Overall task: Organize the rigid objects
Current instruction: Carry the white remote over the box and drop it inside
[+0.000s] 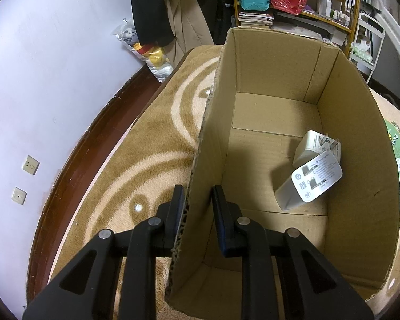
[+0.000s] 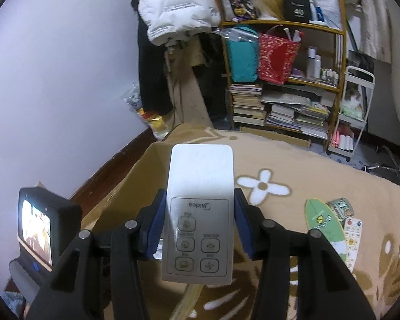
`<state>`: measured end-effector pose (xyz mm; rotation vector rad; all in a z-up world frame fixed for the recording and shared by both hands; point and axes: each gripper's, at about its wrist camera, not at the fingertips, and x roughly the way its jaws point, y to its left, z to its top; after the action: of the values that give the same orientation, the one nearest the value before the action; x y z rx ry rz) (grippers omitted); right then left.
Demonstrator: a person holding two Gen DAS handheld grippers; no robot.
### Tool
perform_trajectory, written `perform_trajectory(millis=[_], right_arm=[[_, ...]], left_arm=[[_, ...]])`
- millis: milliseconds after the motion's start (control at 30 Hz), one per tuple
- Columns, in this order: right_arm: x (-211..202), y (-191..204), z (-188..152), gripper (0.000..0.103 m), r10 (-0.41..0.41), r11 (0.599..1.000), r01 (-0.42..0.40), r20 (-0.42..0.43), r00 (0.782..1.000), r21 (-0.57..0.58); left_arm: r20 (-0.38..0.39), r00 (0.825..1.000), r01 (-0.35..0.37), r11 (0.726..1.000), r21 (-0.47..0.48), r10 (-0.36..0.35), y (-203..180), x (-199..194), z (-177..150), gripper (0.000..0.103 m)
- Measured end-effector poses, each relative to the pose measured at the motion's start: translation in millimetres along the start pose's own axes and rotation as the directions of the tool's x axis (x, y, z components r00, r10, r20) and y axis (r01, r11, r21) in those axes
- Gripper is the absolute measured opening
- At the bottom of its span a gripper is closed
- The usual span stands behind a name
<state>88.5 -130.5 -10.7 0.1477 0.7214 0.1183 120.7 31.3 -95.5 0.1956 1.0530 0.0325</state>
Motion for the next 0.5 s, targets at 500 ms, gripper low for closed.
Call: perform_trajectory(millis=[500], right_arm=[[20.4,18.0,-17.4,0.051,0.062,0.998,-0.064,-0.067,0.996,-0.022]], left_arm=[[-0.005,1.0,0.021,1.0,-0.018,-0.021,8.6,3.4,0.9,0.021]])
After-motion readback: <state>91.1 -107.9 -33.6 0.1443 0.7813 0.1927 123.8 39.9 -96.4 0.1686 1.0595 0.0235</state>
